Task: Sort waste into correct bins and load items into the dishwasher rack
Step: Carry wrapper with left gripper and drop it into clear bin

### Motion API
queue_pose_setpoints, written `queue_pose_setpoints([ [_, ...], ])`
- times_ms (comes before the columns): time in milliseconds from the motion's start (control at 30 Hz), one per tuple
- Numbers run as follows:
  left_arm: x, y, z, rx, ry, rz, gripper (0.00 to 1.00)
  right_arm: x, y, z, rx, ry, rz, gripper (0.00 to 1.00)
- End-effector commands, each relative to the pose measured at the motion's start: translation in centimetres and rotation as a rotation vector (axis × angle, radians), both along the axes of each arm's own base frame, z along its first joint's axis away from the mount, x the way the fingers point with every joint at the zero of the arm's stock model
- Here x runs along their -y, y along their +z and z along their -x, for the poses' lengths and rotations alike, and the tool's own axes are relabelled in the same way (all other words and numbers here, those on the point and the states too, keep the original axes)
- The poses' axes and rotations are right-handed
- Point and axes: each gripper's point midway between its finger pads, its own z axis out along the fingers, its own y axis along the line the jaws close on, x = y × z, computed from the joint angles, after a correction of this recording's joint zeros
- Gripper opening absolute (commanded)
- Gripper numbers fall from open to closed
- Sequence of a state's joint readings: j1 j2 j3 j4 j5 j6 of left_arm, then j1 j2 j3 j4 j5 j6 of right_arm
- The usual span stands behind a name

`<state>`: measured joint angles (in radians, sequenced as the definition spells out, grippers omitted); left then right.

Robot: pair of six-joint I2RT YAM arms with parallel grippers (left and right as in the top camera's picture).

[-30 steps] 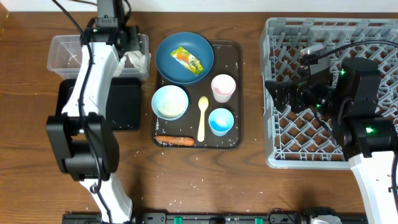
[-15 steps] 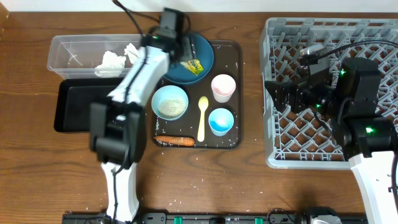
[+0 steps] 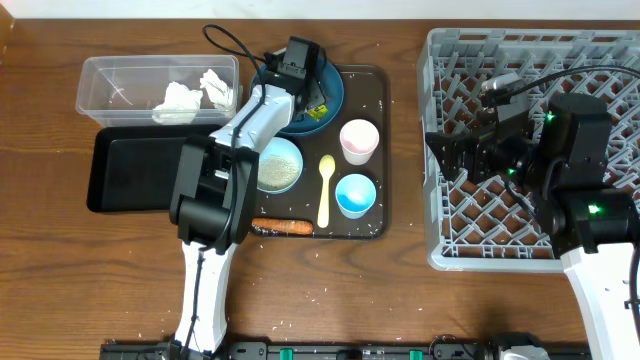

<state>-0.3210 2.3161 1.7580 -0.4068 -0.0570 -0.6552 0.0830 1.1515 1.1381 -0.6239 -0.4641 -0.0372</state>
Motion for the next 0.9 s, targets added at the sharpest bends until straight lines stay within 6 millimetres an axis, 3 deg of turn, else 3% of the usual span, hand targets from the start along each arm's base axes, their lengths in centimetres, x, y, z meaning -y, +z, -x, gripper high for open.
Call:
queue_pose_setpoints([
  [0, -0.3, -1.9, 0.5, -0.043, 0.013, -0.016, 0.24, -0.5, 0.8, 0.0, 0.017, 0.019, -0.008, 0.99],
  [33, -0.3, -2.0, 0.6, -0.046, 0.005, -0.022, 0.19, -0.5, 0.8, 0.0, 0.017, 0.019, -0.007, 0.99],
  [67, -0.4, -2.1, 0.7, -0.052, -0.003, -0.028, 0.07, -0.5, 0.8, 0.0, 0.017, 0.019, -0.008, 0.99],
  [167, -0.5, -1.8, 1.0, -0.061, -0.027, -0.044, 0.06, -0.5, 0.8, 0.0, 0.017, 0.019, -0.008, 0.99],
  [233, -0.5, -0.6, 1.0, -0.047, -0.045, -0.05, 0.06, -0.5, 0.8, 0.0, 0.017, 0.019, -0.008, 0.99],
  [333, -0.5, 3.0, 0.7, 0.004, -0.074, -0.053, 0.06, -0.5, 0.8, 0.1, 0.016, 0.02, -0.009, 0.99],
  [500, -2.2, 11.0, 1.6, 0.094, -0.074, -0.055, 0.06, -0.9, 0.9, 0.3, 0.012, 0.042, -0.025, 0.99],
  [600, -5.0, 14.7, 2.3, 0.126, -0.024, -0.055, 0.06, -0.9, 0.8, 0.4, 0.007, 0.043, -0.025, 0.99],
  [700, -8.0, 16.7, 2.8, 0.138, 0.03, -0.056, 0.06, -0.9, 0.8, 0.4, 0.005, 0.043, -0.025, 0.99],
  [767, -10.1, 17.2, 3.0, 0.134, 0.072, -0.063, 0.06, -1.0, 0.8, 0.5, 0.004, 0.047, -0.028, 0.99],
  [867, -15.0, 17.0, 3.0, 0.121, 0.187, -0.109, 0.06, -1.2, 0.9, 0.6, 0.004, 0.062, -0.038, 0.99],
])
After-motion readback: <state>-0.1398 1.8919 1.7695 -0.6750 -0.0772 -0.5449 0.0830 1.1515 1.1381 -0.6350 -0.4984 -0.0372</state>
